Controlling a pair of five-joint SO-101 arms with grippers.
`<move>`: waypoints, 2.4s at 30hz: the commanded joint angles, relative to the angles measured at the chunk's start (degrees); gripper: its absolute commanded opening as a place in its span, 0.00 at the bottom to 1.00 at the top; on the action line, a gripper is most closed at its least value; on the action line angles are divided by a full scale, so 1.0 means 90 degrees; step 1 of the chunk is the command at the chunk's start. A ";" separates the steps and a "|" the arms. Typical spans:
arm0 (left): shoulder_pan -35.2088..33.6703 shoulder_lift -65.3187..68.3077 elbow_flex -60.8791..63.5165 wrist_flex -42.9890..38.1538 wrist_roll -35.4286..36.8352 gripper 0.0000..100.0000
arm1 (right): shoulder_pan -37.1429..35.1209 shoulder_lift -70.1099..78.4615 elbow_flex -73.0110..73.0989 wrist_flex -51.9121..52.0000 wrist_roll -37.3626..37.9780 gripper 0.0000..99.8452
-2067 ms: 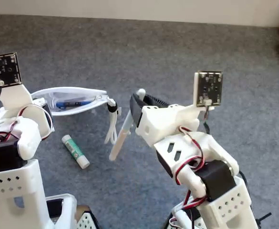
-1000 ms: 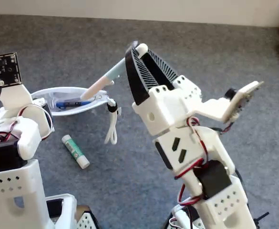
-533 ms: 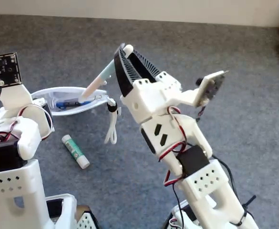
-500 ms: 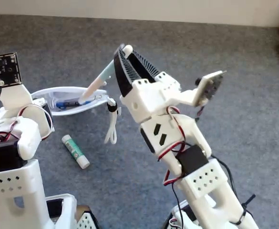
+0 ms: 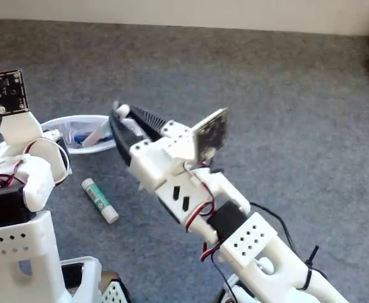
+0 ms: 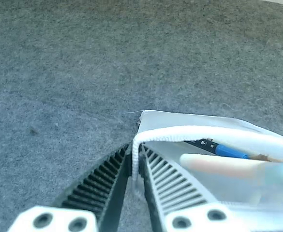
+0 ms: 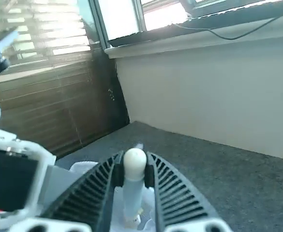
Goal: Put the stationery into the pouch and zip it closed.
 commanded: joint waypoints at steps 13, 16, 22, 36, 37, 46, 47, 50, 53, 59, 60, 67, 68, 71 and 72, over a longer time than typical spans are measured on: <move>-0.0054 0.0230 0.0239 -0.0039 0.0078 0.01 | -0.0190 -0.0015 -0.0054 -0.0063 0.0234 0.15; -0.0054 0.0230 0.0239 -0.0039 0.0078 0.01 | -0.0181 -0.0024 -0.0054 -0.0063 0.0234 0.15; -0.0063 0.0230 0.0239 -0.0039 0.0078 0.01 | 0.0063 -0.0024 -0.0112 -0.0054 0.0234 0.15; -0.0103 0.0230 0.0239 -0.0176 0.0078 0.01 | 0.0210 -0.0737 -0.0581 0.2623 0.0205 0.15; -0.0103 0.0230 0.0230 -0.0176 0.0078 0.01 | 0.0200 -0.0864 -0.0581 0.2789 0.0205 0.15; -0.0786 0.0220 0.0220 -0.0479 0.0527 0.01 | 0.0220 -0.1695 -0.0513 0.4010 0.0186 0.15; -0.0825 0.0220 0.0220 -0.0488 0.0527 0.01 | 0.0220 -0.1753 -0.0513 0.4274 0.0166 0.15; -0.0923 0.0220 0.0210 -0.0498 0.0625 0.01 | 0.0210 -0.1968 -0.0532 0.4947 -0.0322 0.15; -0.1167 -0.0015 0.0181 -0.0498 0.0860 0.01 | 0.0190 -0.2037 -0.0523 0.5397 -0.0479 0.15; -0.1558 -0.1128 0.0532 -0.0498 0.1055 0.01 | 0.0063 -0.1363 -0.0269 0.5563 -0.0479 0.15; -0.1558 -0.1333 0.0650 -0.0527 0.1055 0.01 | -0.0063 -0.1187 -0.0259 0.5563 -0.0479 0.15; -0.1558 -0.2359 0.1421 -0.1045 0.1065 0.01 | -0.0933 0.0161 -0.0278 0.5514 -0.0479 0.15; -0.1558 -0.2418 0.1441 -0.1045 0.1065 0.01 | -0.1011 0.0288 -0.0278 0.5358 -0.0479 0.15; -0.1558 -0.2447 0.1451 -0.1035 0.1065 0.01 | -0.1216 0.0747 -0.0259 0.4781 -0.0479 0.15; -0.1558 -0.2447 0.1451 -0.1035 0.1065 0.01 | -0.1304 0.0884 -0.0249 0.4586 -0.0479 0.15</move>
